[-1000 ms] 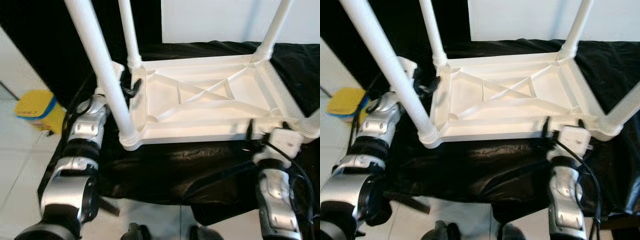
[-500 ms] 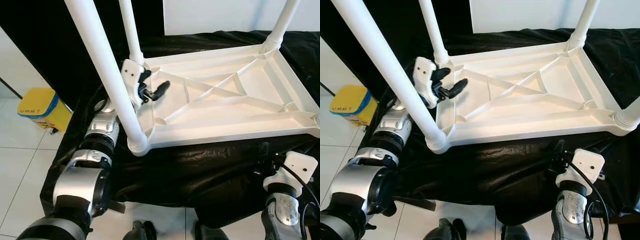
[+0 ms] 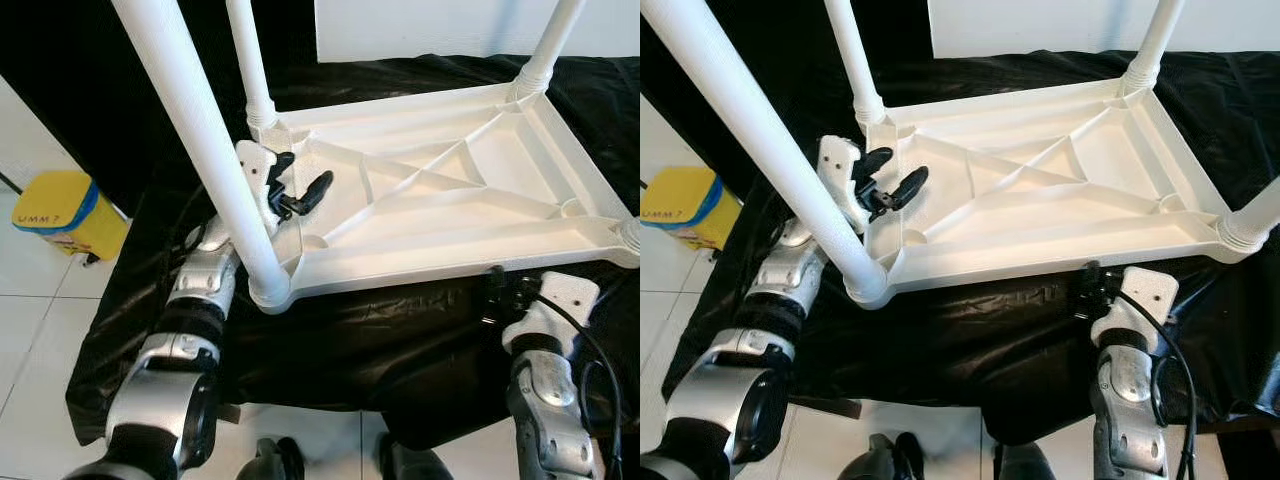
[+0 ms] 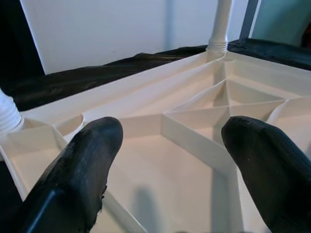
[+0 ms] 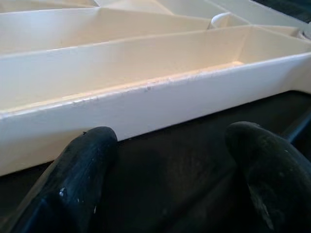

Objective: Building children table

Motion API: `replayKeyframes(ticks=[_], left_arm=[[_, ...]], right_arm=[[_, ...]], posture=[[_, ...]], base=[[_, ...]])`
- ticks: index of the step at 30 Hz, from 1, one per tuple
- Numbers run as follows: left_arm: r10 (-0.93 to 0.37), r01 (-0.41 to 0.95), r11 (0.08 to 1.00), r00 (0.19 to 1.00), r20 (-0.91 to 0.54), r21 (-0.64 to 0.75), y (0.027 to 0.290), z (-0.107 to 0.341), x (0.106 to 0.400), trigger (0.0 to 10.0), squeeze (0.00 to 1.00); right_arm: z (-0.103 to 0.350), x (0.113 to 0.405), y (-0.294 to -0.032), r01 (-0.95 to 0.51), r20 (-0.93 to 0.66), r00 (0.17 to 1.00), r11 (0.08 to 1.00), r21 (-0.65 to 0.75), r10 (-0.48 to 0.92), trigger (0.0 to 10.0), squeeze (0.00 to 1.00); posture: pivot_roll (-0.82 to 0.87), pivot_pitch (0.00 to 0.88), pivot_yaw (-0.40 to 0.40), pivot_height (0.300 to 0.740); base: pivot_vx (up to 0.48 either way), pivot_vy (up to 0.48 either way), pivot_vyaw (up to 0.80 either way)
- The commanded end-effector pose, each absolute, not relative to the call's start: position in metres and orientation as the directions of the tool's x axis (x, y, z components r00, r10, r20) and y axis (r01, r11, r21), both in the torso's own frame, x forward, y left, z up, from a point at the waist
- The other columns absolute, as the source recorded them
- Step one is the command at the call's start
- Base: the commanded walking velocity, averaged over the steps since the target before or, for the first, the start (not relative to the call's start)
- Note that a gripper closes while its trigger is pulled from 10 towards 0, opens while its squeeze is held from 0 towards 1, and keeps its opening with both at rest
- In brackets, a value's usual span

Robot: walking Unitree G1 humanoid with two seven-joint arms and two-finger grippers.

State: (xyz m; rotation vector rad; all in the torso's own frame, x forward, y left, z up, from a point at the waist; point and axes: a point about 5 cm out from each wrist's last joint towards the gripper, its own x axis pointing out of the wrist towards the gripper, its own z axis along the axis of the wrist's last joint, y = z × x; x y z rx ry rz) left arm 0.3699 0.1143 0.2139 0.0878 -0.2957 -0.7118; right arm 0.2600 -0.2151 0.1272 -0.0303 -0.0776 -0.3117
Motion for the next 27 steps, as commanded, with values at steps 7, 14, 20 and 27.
replayKeyframes(ticks=[7,14,20,27], left_arm=[[-0.74,0.731,0.668,0.632,0.231,0.142,0.093,0.201,0.341,10.0,0.0],[-0.739,0.759,0.649,0.611,0.283,0.056,0.06,0.201,0.312,10.0,0.0],[-0.75,0.787,0.617,0.591,0.298,-0.011,0.025,0.199,0.291,10.0,0.0],[-0.755,0.79,0.612,0.597,0.272,-0.035,-0.001,0.197,0.281,10.0,0.0]], right_arm=[[0.123,0.29,-0.206,0.16,0.047,0.986,0.987,-0.015,-0.159,10.0,0.0],[0.133,0.318,-0.201,0.088,0.079,0.993,0.996,-0.001,-0.088,10.0,0.0],[0.136,0.337,-0.188,0.026,0.077,0.997,0.999,0.021,-0.027,10.0,0.0],[0.136,0.347,-0.182,-0.018,0.065,0.998,0.999,0.034,0.016,10.0,0.0]], posture=[[-0.16,0.18,-0.004,0.74],[-0.11,0.169,-0.021,0.74],[-0.08,0.162,-0.03,0.74],[-0.06,0.155,-0.029,0.74]], base=[[0.0,0.0,0.0],[0.0,0.0,0.0],[0.0,0.0,0.0],[0.0,0.0,0.0]])
